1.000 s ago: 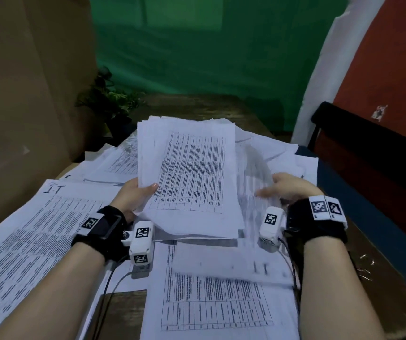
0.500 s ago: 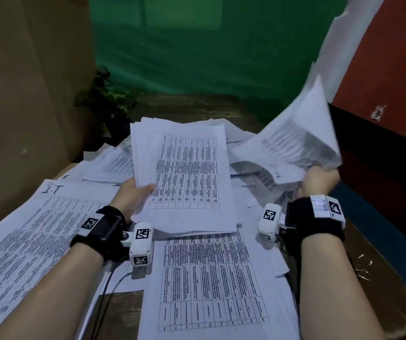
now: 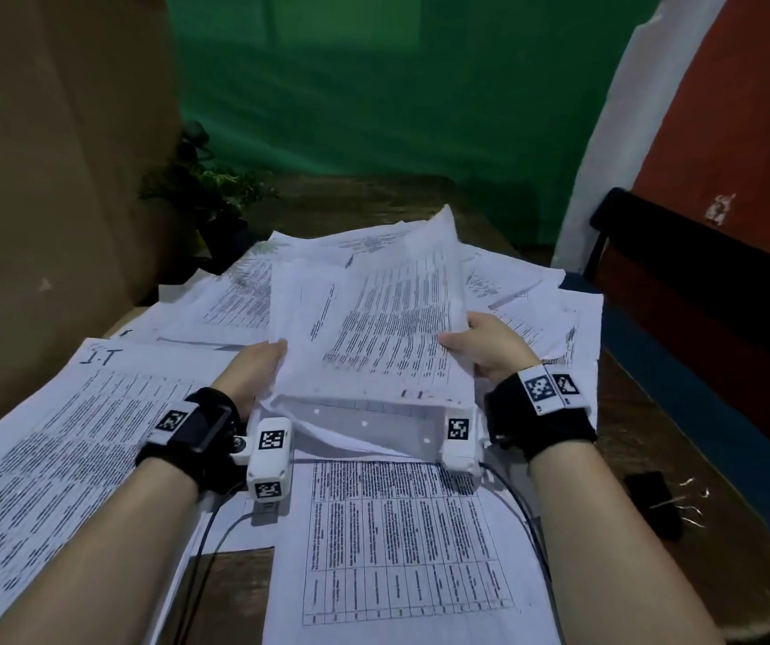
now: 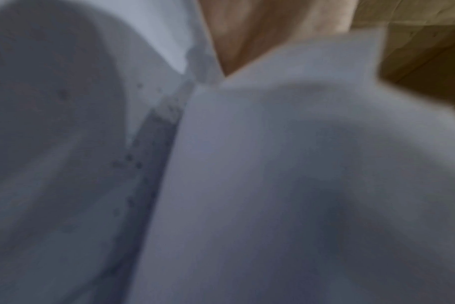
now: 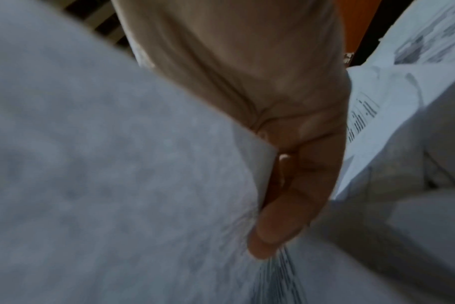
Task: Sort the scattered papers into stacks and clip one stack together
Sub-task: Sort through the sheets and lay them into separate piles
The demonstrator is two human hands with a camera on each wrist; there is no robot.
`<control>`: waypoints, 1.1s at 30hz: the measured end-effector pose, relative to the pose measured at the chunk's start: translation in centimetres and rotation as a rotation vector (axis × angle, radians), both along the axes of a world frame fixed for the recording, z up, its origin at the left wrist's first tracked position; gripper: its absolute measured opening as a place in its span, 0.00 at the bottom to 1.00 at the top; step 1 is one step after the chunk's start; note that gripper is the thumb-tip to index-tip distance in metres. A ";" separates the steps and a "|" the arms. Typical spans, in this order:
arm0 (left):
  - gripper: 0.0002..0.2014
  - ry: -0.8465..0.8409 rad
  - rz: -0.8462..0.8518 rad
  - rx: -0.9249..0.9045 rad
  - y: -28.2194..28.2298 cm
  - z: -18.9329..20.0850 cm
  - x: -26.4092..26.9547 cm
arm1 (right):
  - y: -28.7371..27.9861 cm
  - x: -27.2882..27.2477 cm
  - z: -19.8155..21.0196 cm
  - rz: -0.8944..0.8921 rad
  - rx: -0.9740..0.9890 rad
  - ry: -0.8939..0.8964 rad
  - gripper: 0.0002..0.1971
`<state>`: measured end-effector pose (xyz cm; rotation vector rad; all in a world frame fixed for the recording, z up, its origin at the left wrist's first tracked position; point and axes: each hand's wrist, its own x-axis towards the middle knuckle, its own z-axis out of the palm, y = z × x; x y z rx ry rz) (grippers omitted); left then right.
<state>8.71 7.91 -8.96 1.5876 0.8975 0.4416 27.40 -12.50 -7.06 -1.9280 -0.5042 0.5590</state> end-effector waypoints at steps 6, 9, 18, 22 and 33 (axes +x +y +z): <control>0.25 0.016 -0.188 -0.062 0.6 -0.6 0.0 | 0.4 -1.7 0.6 0.152 0.020 0.170 0.12; 0.14 0.015 -0.181 0.052 1.1 -1.1 0.0 | -0.2 -0.7 0.8 0.126 -0.086 0.131 0.17; 0.07 -0.328 0.078 -0.226 1.4 -0.4 -0.2 | -3.0 0.0 2.6 0.476 -0.894 -0.269 0.23; 0.10 -0.386 0.119 -0.286 1.7 -0.3 -0.3 | -2.8 0.0 1.8 0.515 -0.534 -0.123 0.13; 0.14 -0.180 -0.078 -0.178 0.7 -0.6 -0.1 | -4.7 5.2 -0.4 -0.863 0.117 -0.116 0.19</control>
